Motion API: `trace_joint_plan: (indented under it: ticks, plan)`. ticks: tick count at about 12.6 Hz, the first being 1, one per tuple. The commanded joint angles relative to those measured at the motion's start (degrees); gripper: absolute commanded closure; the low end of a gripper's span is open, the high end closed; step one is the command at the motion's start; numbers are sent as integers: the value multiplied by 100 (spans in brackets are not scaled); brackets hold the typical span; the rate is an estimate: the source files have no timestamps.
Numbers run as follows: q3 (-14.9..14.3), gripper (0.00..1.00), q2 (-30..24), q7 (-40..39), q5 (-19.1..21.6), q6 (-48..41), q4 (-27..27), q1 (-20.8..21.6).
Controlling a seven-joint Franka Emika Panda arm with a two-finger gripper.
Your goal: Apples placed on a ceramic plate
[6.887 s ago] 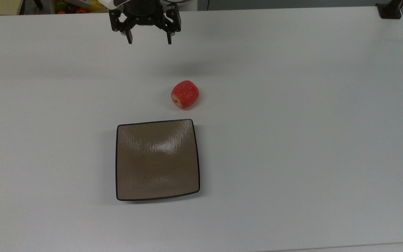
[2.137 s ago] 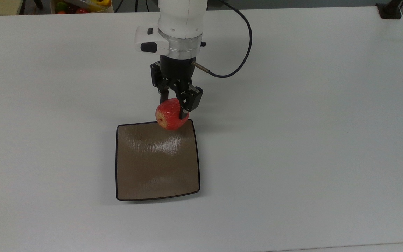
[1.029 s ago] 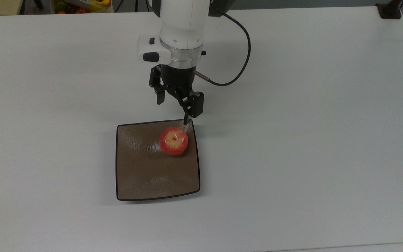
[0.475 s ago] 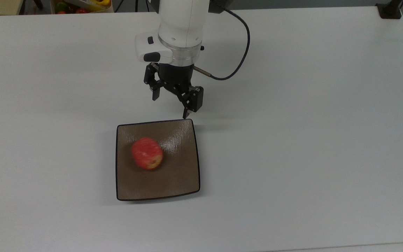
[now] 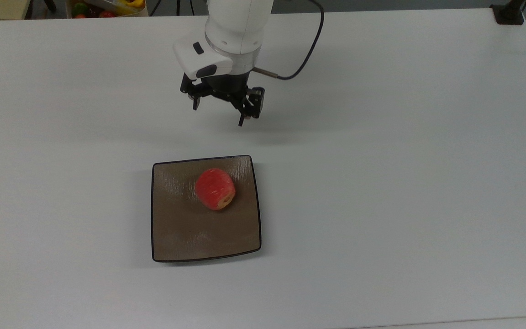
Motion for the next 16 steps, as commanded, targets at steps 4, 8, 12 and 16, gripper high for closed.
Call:
trace_joint_plan:
  ticks: [4,8,12,16]
  plan:
    - [-189,0,-625,-2053,655,-787,-84,23]
    - [-690,0,-951,-2459,1622,-770,-154,50]
    - [-788,0,-1171,-2494,1703,-883,-190,76]
    - [-858,0,-1259,-2512,1615,-954,-181,102]
